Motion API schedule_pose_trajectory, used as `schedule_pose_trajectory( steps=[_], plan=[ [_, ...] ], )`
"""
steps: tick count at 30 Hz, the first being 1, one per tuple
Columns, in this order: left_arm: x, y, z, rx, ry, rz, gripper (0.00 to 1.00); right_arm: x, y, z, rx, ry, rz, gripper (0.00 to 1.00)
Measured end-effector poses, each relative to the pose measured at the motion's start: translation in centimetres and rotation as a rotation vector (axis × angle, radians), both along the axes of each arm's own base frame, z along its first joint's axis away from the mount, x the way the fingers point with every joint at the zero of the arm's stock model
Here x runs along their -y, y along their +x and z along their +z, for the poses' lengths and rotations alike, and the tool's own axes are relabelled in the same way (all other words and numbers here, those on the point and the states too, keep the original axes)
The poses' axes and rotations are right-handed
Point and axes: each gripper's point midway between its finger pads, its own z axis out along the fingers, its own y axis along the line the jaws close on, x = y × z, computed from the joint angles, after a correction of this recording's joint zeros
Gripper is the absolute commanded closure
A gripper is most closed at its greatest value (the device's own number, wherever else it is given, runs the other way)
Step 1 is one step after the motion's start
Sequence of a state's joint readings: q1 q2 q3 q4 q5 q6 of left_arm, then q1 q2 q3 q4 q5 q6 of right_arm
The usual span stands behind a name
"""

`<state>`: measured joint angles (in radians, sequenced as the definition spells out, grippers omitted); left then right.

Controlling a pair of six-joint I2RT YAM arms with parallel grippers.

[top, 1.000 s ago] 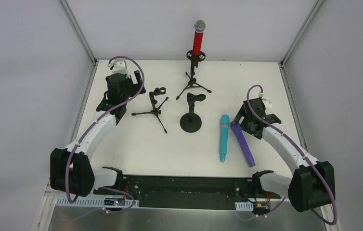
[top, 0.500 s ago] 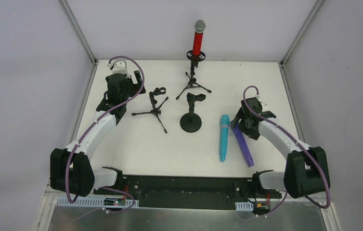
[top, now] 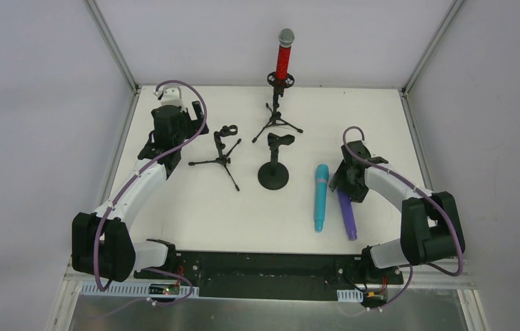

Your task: Attach the microphones to the stand

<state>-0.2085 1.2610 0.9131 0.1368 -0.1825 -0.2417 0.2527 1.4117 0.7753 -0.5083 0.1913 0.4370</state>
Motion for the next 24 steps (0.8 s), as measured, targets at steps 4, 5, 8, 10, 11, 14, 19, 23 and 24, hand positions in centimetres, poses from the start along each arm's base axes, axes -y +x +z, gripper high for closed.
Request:
schedule_pose_trajectory(
  steps=[4, 5, 8, 10, 11, 14, 19, 23, 24],
  plan=[
    [0.0, 0.0, 0.0, 0.0, 0.0, 0.0, 0.05, 0.1, 0.1, -0.7, -0.025, 0.01, -0.019, 0.44],
    [0.0, 0.0, 0.0, 0.0, 0.0, 0.0, 0.05, 0.1, 0.3, -0.6, -0.021, 0.019, -0.03, 0.46],
    [0.0, 0.0, 0.0, 0.0, 0.0, 0.0, 0.05, 0.2, 1.0, -0.6, -0.014, 0.046, -0.067, 0.57],
    [0.0, 0.0, 0.0, 0.0, 0.0, 0.0, 0.05, 0.3, 1.8, -0.6, -0.009, 0.066, -0.094, 0.66],
    [0.0, 0.0, 0.0, 0.0, 0.0, 0.0, 0.05, 0.3, 2.1, -0.6, -0.006, 0.077, -0.105, 0.69],
    [0.0, 0.0, 0.0, 0.0, 0.0, 0.0, 0.05, 0.5, 2.9, -0.5, 0.012, 0.103, -0.145, 0.73],
    [0.0, 0.0, 0.0, 0.0, 0.0, -0.001, 0.05, 0.9, 3.5, -0.5, 0.03, 0.115, -0.175, 0.62],
    [0.0, 0.0, 0.0, 0.0, 0.0, -0.001, 0.05, 0.9, 3.6, -0.4, 0.036, 0.117, -0.166, 0.48],
    [0.0, 0.0, 0.0, 0.0, 0.0, -0.001, 0.05, 0.9, 3.7, -0.4, 0.038, 0.116, -0.161, 0.44]
  ],
)
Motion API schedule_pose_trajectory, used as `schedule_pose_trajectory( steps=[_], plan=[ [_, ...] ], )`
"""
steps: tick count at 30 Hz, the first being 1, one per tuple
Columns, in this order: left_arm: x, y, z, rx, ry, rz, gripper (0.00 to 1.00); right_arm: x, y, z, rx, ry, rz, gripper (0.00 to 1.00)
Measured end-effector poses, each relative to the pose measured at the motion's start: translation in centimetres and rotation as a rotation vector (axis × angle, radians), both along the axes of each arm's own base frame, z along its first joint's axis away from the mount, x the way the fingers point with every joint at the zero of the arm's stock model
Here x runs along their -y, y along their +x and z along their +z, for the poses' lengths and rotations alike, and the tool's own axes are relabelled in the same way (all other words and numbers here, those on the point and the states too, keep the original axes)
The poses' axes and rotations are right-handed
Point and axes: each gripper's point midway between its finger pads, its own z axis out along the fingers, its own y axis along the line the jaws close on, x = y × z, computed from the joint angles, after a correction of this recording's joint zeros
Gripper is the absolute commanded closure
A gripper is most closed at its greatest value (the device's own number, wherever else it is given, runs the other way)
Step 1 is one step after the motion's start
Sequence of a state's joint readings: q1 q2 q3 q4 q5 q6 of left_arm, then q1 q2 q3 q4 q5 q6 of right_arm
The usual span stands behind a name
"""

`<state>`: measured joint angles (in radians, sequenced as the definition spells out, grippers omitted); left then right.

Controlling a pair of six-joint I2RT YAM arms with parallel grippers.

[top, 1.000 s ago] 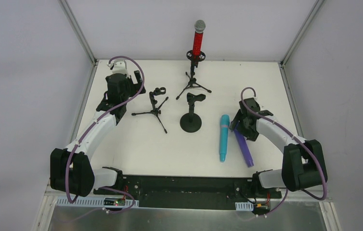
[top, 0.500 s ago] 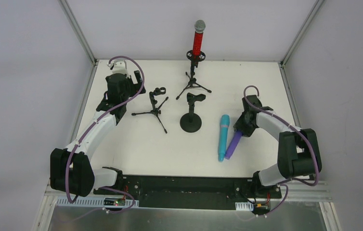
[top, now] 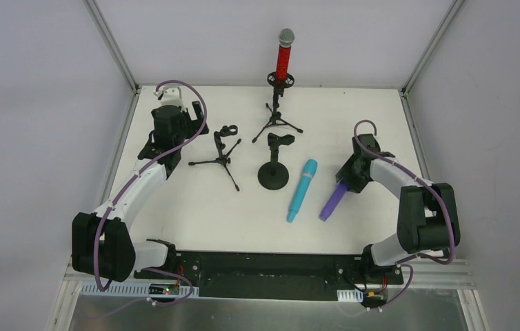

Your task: Attach the microphones to the stand

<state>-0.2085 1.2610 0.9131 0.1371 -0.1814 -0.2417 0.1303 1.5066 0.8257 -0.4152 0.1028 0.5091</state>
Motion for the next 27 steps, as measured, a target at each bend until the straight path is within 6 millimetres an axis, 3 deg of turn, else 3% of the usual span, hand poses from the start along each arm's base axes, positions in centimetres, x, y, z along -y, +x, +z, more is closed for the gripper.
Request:
schedule_pose_trajectory(
  steps=[3, 5, 16, 17, 20, 25, 27],
  plan=[
    [0.0, 0.0, 0.0, 0.0, 0.0, -0.001, 0.05, -0.1, 0.3, 0.1, 0.011, 0.001, 0.016, 0.29],
    [0.0, 0.0, 0.0, 0.0, -0.001, -0.002, 0.05, -0.3, 0.5, 0.2, 0.018, -0.002, 0.035, 0.25],
    [0.3, 0.0, 0.0, -0.001, -0.006, -0.016, 0.05, -1.1, 1.0, -0.1, -0.001, -0.113, 0.139, 0.42],
    [0.3, 0.0, 0.0, -0.001, -0.005, -0.016, 0.05, -1.0, 1.0, -0.2, -0.003, -0.119, 0.138, 0.46],
    [0.3, 0.0, 0.0, -0.001, -0.005, -0.016, 0.05, -0.8, 0.9, -0.2, -0.008, -0.131, 0.137, 0.78],
    [0.3, 0.0, 0.0, -0.001, -0.006, -0.016, 0.05, -0.8, 1.2, -0.2, -0.006, -0.134, 0.138, 1.0],
    [0.3, 0.0, 0.0, -0.001, -0.005, -0.016, 0.05, -0.8, 1.2, -0.2, -0.005, -0.134, 0.139, 1.0]
  ],
)
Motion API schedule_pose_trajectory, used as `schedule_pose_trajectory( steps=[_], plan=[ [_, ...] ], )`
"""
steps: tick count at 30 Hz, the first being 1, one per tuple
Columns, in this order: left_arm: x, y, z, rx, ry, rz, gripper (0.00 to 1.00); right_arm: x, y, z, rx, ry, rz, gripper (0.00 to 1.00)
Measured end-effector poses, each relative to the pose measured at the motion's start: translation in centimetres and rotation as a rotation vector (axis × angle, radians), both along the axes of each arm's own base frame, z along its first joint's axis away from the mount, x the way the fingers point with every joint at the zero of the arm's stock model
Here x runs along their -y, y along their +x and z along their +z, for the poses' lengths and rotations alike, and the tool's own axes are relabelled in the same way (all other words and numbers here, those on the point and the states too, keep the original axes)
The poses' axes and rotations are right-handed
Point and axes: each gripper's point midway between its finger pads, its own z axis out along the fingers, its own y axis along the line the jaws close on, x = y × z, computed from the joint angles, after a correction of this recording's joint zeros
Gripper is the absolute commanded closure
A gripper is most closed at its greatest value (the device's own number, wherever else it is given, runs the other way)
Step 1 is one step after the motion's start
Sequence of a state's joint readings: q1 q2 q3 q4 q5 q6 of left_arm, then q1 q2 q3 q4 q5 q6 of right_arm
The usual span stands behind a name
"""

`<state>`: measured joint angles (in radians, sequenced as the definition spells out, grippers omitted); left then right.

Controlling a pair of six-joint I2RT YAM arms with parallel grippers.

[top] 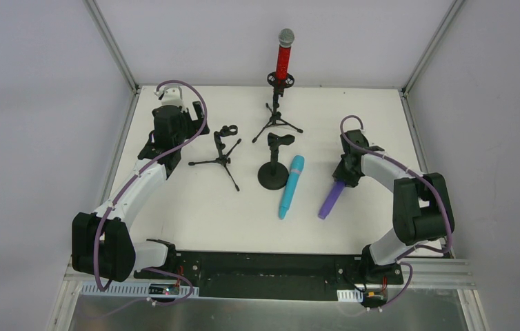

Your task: Attach the microphones to the stand

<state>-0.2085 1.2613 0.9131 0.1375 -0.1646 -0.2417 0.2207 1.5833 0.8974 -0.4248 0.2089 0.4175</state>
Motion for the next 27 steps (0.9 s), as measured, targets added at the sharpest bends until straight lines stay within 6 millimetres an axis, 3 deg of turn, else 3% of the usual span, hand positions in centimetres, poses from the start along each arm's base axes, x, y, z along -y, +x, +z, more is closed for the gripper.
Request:
schedule_pose_trajectory(
  steps=[9, 14, 19, 27],
  plan=[
    [0.0, 0.0, 0.0, 0.0, -0.001, -0.001, 0.05, -0.9, -0.2, 0.1, 0.001, -0.012, 0.067, 1.0],
    [0.0, 0.0, 0.0, 0.0, -0.001, -0.001, 0.05, -1.7, -0.2, 1.6, 0.033, 0.001, 0.117, 1.0],
    [0.0, 0.0, 0.0, 0.0, 0.0, 0.0, 0.05, -2.7, 1.2, 5.9, 0.155, 0.034, 0.146, 1.0],
    [0.0, 0.0, -0.1, -0.002, 0.0, 0.0, 0.05, -4.1, 2.3, 16.5, 0.5, 0.158, 0.173, 1.0]
  ],
)
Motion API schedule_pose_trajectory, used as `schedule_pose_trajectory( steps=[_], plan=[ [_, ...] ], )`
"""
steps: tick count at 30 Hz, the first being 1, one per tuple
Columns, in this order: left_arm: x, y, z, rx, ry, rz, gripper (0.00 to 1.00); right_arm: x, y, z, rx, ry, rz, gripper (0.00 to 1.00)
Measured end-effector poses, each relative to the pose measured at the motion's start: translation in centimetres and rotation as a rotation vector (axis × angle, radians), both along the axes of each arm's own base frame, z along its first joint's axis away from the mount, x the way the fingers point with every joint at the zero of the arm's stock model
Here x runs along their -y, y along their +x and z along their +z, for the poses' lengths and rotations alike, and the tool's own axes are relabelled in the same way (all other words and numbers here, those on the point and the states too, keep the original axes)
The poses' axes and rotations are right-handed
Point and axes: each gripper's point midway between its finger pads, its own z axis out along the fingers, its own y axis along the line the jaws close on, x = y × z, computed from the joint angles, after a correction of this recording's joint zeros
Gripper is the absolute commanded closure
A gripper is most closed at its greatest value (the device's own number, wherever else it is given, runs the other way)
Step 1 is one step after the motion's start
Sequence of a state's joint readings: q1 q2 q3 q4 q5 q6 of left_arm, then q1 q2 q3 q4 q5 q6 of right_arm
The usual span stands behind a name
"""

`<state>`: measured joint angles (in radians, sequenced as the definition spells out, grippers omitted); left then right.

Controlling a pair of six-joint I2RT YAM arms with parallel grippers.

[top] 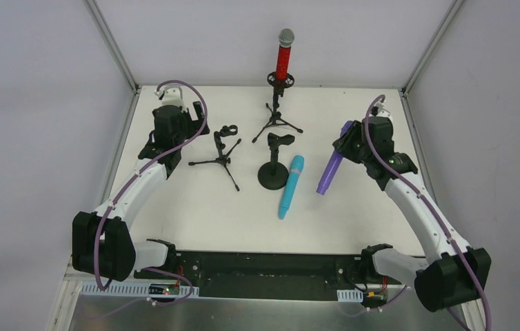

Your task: Attach the microphones to the stand

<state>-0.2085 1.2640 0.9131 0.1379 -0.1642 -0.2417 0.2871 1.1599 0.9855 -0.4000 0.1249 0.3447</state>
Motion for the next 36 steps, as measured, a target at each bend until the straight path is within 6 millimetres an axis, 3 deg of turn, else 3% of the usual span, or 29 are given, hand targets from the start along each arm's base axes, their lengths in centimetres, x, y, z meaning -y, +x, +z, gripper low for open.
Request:
schedule_pose_trajectory(
  steps=[4, 10, 24, 36],
  plan=[
    [0.0, 0.1, -0.2, -0.006, 0.001, 0.0, 0.05, -0.7, 0.0, 4.8, 0.179, 0.082, 0.024, 1.0],
    [0.0, 0.1, -0.3, -0.007, 0.002, 0.0, 0.05, -2.4, -1.0, 8.4, 0.39, 0.175, 0.141, 1.0],
    [0.0, 0.1, -0.3, -0.007, 0.002, 0.0, 0.04, -7.8, -5.6, 12.2, 0.787, 0.195, 0.637, 1.0],
    [-0.1, 0.1, -0.3, -0.008, 0.024, -0.004, 0.01, -9.7, -8.5, 13.2, 0.962, 0.162, 0.866, 1.0]
  ],
)
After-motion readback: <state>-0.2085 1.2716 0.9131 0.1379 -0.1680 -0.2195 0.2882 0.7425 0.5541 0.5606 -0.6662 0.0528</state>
